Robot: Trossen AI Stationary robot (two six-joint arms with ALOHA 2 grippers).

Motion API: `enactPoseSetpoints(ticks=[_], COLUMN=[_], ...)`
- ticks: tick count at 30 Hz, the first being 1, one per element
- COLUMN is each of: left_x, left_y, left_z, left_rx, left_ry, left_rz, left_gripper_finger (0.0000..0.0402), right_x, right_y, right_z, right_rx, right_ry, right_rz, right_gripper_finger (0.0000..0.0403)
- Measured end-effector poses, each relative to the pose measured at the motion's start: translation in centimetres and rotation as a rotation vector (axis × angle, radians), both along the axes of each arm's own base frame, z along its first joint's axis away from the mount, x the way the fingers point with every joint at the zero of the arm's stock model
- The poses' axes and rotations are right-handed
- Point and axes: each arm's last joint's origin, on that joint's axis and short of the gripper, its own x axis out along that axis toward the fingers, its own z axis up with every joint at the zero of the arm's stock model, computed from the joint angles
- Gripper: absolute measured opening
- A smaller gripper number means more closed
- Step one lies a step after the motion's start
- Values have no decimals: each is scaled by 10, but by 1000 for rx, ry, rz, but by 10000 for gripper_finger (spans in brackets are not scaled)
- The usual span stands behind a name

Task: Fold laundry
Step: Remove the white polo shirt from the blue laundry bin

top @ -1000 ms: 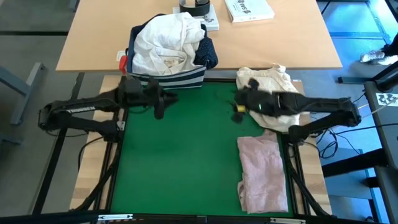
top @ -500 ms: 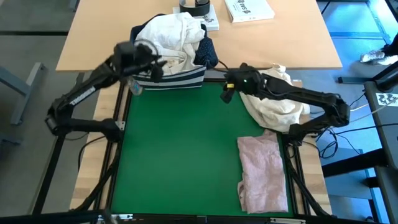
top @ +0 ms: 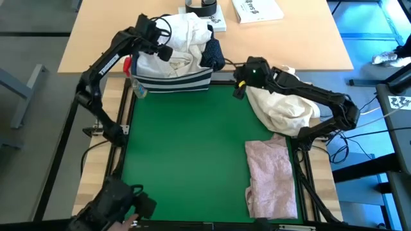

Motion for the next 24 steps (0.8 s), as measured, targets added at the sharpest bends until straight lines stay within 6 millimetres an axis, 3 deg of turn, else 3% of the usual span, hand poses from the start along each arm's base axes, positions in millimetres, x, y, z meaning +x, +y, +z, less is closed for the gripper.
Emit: enactPoseSetpoints(ticks=[6,12,16,21,24], left_x=[-1,-5,-12,-18,-17], left_y=[13,16,18,22,20], left_z=[-15,-16,-18,-17,-9], left_rx=[-60,-29,-67,-51,-14], left_ry=[63,124,107,120,121], left_rz=[23,47,28,-24,-62], left_gripper_finger=[209,187,140,50,9], right_x=[-11,-17,-16,-14,-13], right_y=[-16,-25,-26,-27,-28], right_z=[-2,-1,1,4,6], right_rx=[50,71,56,37,41], right_ry=[-6,-27,-47,-85,-118], right_rz=[-1,5,3,3,-9], right_gripper_finger=[207,207,207,207,207])
